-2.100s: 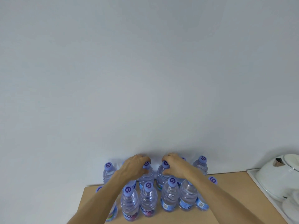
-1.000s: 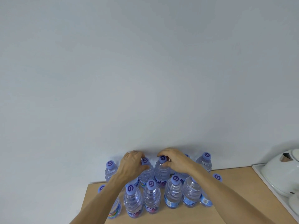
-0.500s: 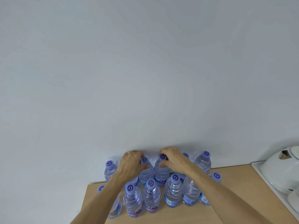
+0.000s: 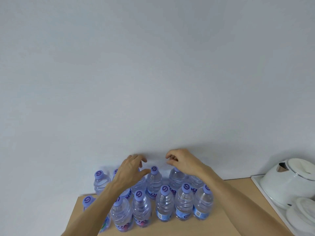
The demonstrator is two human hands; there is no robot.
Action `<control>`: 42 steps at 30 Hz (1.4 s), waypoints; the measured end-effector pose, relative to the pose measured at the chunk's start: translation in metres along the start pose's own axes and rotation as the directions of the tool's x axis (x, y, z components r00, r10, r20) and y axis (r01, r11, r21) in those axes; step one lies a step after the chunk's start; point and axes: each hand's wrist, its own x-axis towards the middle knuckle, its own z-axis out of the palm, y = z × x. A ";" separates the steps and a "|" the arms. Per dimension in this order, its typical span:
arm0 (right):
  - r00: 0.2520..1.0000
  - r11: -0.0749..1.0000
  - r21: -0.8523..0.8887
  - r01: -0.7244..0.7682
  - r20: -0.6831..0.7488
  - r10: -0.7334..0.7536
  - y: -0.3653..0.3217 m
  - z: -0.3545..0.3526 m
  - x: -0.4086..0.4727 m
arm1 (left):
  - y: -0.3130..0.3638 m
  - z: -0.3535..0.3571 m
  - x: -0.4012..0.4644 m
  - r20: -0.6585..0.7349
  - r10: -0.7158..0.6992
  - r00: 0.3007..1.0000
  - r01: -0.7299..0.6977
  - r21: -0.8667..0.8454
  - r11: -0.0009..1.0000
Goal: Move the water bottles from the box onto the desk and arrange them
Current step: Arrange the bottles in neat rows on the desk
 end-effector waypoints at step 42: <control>0.994 0.983 -0.172 -0.066 0.069 0.079 0.080 -0.013 -0.026 | 0.076 0.052 0.043 0.199 0.031 0.980 -0.063 0.156 0.986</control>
